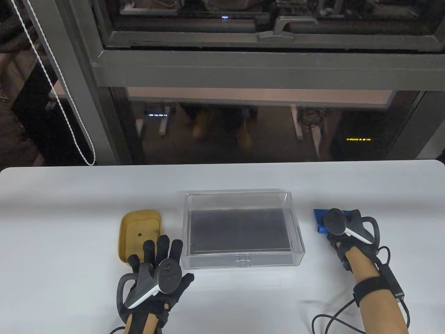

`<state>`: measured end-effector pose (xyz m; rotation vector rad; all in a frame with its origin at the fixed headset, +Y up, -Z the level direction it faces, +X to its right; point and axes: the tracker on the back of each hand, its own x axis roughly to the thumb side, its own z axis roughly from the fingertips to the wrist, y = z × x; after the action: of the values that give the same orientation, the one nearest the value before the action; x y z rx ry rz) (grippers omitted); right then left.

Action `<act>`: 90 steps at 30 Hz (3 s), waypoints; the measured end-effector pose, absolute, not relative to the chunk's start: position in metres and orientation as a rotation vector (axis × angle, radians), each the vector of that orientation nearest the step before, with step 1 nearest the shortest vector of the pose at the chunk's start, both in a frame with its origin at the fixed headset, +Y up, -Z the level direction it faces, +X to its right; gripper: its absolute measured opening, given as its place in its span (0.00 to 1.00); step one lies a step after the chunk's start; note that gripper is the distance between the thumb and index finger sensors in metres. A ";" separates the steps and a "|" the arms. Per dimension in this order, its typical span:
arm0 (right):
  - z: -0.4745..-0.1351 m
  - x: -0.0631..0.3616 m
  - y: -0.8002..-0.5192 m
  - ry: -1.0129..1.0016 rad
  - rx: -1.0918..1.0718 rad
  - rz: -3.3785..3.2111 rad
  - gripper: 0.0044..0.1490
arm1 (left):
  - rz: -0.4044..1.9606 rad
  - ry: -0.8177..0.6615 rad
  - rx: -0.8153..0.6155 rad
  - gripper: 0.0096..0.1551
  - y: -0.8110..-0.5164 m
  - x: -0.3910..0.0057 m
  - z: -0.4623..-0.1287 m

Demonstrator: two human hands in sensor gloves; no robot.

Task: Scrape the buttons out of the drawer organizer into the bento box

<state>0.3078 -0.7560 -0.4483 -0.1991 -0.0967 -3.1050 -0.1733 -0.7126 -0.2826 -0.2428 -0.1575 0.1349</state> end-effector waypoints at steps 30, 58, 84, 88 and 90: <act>-0.417 0.304 -0.685 0.031 -0.175 -3.418 0.55 | 0.117 -0.204 -0.290 0.51 -0.721 -0.165 -0.282; -0.295 0.143 -0.694 0.024 -0.977 -3.368 0.68 | 0.140 -0.390 -0.221 0.52 -0.709 -0.135 -0.268; -0.292 0.136 -0.725 -0.155 -0.952 -3.274 0.68 | 0.103 -0.434 -0.247 0.51 -0.722 -0.121 -0.266; -0.293 0.138 -0.727 -0.154 -0.950 -3.269 0.68 | 0.104 -0.429 -0.251 0.51 -0.721 -0.121 -0.266; -0.294 0.139 -0.727 -0.148 -0.948 -3.277 0.68 | 0.105 -0.429 -0.252 0.51 -0.721 -0.121 -0.267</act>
<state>0.1392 -0.7267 -0.2944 -0.9480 -0.1485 -3.2769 -0.1214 -0.7211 -0.2665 -0.2520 -0.4286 0.1045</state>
